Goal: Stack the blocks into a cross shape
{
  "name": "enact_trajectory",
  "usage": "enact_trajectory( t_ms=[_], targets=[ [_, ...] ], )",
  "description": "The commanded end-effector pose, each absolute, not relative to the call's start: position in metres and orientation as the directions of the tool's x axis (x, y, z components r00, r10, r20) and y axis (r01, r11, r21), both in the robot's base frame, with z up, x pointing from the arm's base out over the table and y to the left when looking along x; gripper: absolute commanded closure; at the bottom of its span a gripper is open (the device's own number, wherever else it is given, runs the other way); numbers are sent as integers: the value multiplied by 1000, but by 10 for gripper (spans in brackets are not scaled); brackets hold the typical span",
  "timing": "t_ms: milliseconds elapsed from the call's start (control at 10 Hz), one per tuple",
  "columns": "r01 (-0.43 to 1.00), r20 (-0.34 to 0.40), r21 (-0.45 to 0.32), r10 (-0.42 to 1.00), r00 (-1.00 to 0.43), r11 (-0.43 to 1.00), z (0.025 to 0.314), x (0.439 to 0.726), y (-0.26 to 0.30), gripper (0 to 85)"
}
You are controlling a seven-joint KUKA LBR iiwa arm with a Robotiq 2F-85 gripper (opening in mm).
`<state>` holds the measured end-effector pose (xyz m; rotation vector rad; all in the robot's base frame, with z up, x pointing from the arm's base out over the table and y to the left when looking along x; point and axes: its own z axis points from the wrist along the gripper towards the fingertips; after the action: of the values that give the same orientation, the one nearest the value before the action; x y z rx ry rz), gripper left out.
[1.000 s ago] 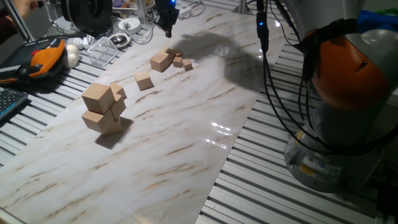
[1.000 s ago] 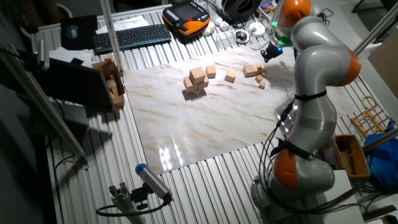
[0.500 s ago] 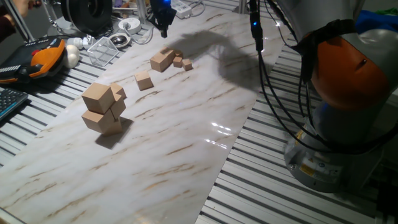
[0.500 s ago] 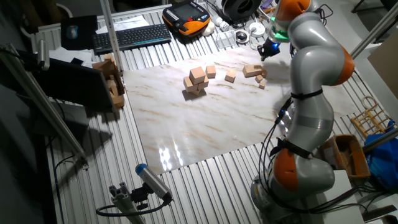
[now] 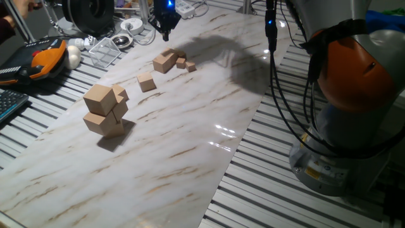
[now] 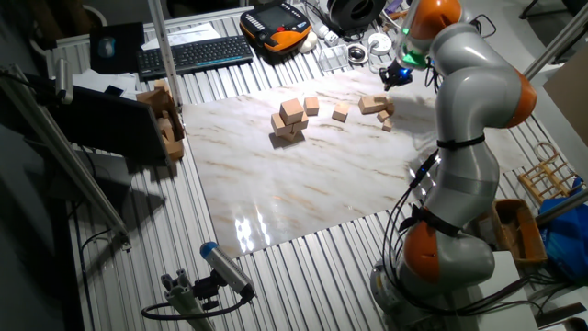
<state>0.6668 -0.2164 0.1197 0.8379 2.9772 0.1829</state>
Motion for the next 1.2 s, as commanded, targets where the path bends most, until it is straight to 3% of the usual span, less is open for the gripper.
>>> enact_trajectory(
  t_ms=[0, 200, 300, 600, 900, 1000, 1100],
  targets=[
    [959, 1, 121, 966, -258, 256, 121, 668, -215, 850],
    [990, 7, 118, 997, -75, 74, 116, 673, -212, 170],
    [988, 20, 153, 999, 30, -32, 113, 674, -212, 0],
    [967, 18, 191, 985, 169, -169, 111, 677, -213, 0],
    [974, -10, 157, 986, 165, -162, 116, 675, -212, 0],
    [970, -13, 151, 981, 193, -188, 117, 676, -211, 170],
    [961, -14, 129, 969, 247, -243, 118, 677, -208, 170]
  ],
)
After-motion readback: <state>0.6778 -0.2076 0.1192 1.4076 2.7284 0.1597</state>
